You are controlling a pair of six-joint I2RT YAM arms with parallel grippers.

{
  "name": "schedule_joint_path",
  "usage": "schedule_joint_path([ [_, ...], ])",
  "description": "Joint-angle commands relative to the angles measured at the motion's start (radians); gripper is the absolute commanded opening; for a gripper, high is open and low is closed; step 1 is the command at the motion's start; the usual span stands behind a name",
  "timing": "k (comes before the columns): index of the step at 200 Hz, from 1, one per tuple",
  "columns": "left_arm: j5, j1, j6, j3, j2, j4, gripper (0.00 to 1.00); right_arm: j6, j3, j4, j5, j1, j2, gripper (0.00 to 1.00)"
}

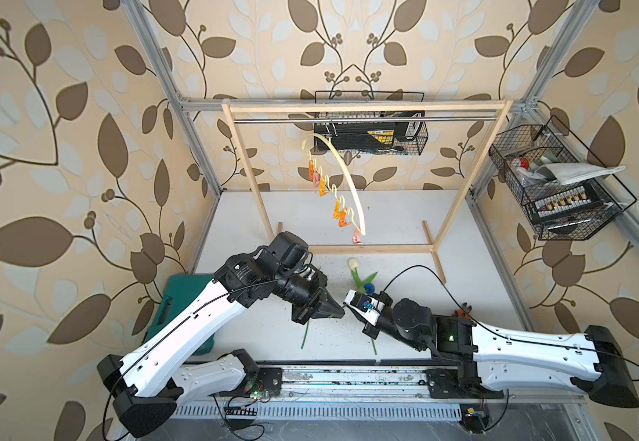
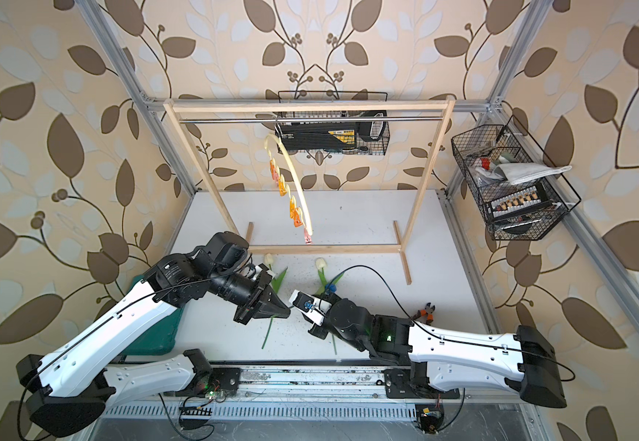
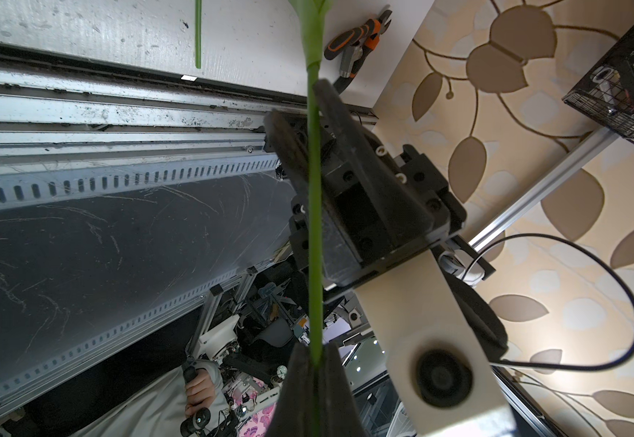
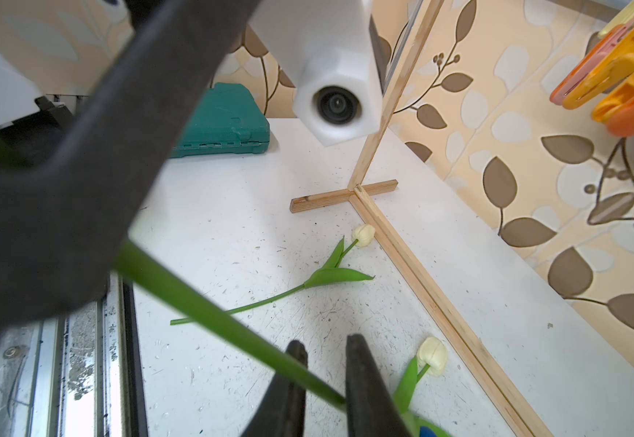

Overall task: Dry the flowers on a clothes hanger
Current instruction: Pick up the flower at the center of the board, then open the clamp at the hanger.

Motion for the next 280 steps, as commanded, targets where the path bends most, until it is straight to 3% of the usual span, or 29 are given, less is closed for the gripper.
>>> schedule_joint_path([
  [1,0.034,0.005,0.021,-0.001,0.007,0.025,0.00,-0.002,0.028,0.020,0.020,0.005,0.005,0.14],
  [36,0.036,0.005,0.047,0.018,0.020,0.018,0.00,-0.002,0.026,0.016,0.023,0.004,0.001,0.06],
  [63,0.029,0.015,0.155,0.070,0.055,-0.013,0.01,0.023,0.028,-0.010,0.031,0.004,-0.029,0.01],
  [73,0.035,0.026,0.184,0.078,0.062,-0.005,0.20,0.041,0.031,-0.032,0.036,0.004,-0.047,0.00],
  [90,0.028,0.050,0.209,0.074,0.047,0.057,0.82,0.079,0.037,-0.090,0.046,0.004,-0.087,0.00],
  [100,0.023,0.075,0.221,0.067,0.032,0.093,0.98,0.101,0.039,-0.126,0.054,0.005,-0.118,0.00],
  [126,-0.052,0.137,0.304,0.089,0.006,0.134,0.99,0.173,0.060,-0.257,0.055,-0.013,-0.201,0.00],
  [165,-0.372,0.137,0.569,0.140,-0.034,0.183,0.96,0.300,0.013,-0.342,-0.100,-0.137,-0.371,0.00],
  [200,-0.455,0.108,0.778,0.065,-0.095,0.348,0.89,0.408,-0.030,-0.355,-0.205,-0.220,-0.482,0.00],
  [280,-0.607,-0.020,1.158,-0.089,-0.153,0.612,0.70,0.469,-0.075,-0.259,-0.323,-0.295,-0.436,0.00],
])
